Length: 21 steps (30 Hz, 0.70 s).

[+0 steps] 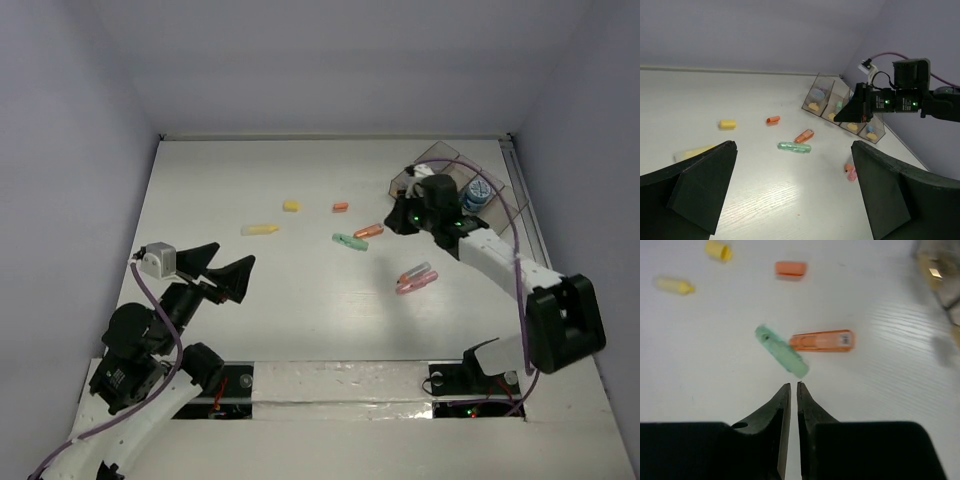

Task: Sort the stationery into containers
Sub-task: Pick up the pen from the center of the board.

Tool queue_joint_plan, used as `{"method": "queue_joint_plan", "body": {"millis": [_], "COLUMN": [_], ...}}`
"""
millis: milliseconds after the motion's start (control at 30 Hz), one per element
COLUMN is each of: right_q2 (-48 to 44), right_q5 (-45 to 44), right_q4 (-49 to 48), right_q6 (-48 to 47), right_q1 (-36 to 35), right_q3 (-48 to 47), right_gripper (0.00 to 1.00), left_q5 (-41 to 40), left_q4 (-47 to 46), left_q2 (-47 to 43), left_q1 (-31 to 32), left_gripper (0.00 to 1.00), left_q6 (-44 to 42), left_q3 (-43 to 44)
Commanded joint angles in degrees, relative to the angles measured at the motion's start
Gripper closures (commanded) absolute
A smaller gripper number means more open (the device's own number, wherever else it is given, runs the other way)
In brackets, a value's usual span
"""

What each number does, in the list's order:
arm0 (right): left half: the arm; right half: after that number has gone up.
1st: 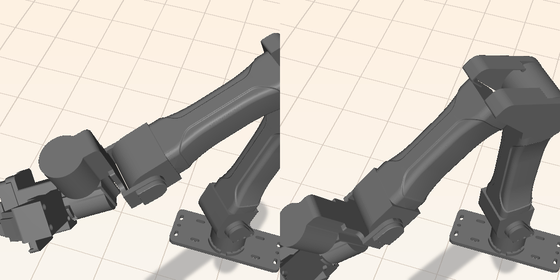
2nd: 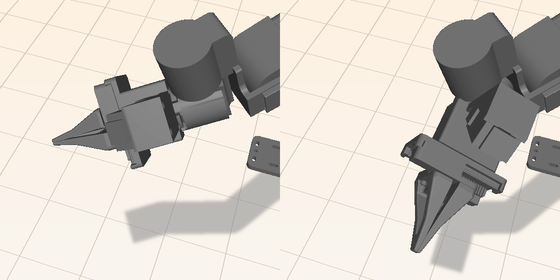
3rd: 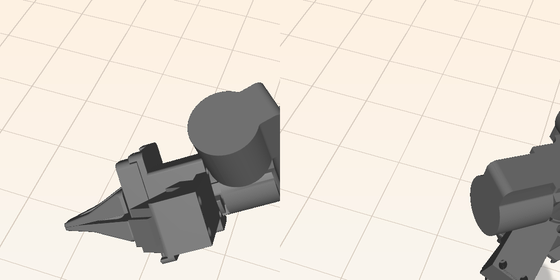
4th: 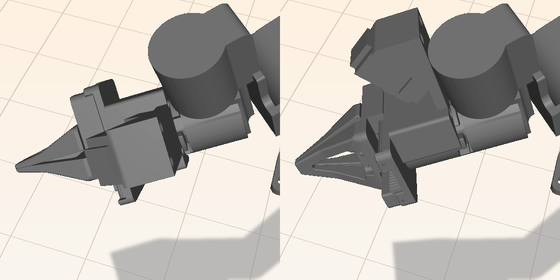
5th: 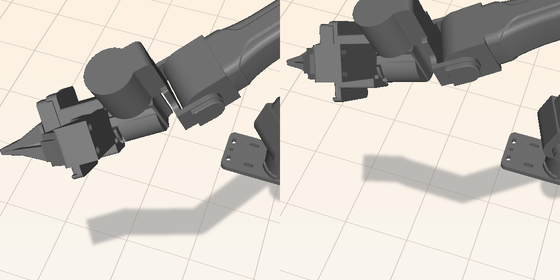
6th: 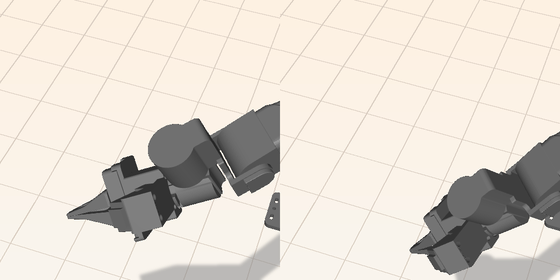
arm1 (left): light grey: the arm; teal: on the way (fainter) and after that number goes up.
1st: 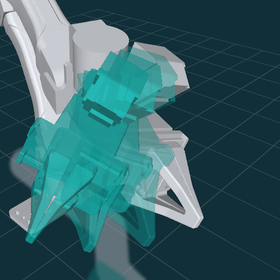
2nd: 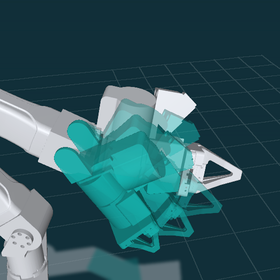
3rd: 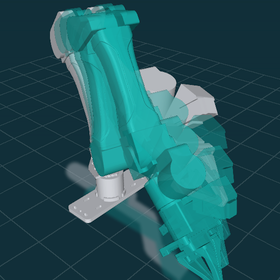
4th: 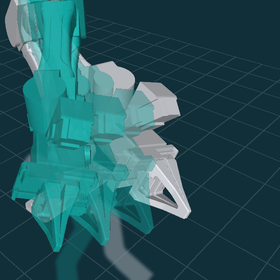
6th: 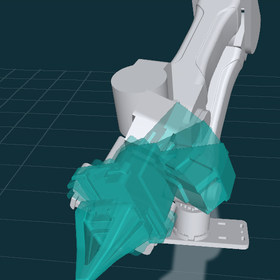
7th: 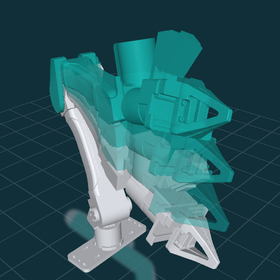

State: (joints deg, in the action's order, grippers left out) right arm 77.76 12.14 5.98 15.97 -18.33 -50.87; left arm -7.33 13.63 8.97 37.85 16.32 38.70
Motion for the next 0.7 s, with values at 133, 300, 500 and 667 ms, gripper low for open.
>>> {"method": "queue_joint_plan", "body": {"millis": [133,300,500,667], "right_q2": [14.1,24.2,33.1,37.8], "right_q5": [1.7,-1.6,-4.3,-5.1], "right_q4": [5.3,13.2,22.4,26.5], "right_q6": [-16.7,-24.0,-30.5,-33.3], "right_q1": [-12.6,-15.7,-17.5,-17.5], "right_q3": [-16.3,-25.2,-35.2,-38.9], "right_gripper": [0.64,0.33,0.3,0.31], "left_q5": [2.1,3.6,4.3,5.1], "left_q4": [-2.2,-2.6,-2.8,-2.9], "left_q2": [3.9,6.3,7.5,8.3], "left_q1": [-4.4,-7.0,-9.6,-10.7], "left_gripper": [0.01,0.01,0.01,0.01], "left_q6": [-0.9,-1.1,-1.2,-1.2], "left_q3": [0.0,0.1,0.0,0.0]}}
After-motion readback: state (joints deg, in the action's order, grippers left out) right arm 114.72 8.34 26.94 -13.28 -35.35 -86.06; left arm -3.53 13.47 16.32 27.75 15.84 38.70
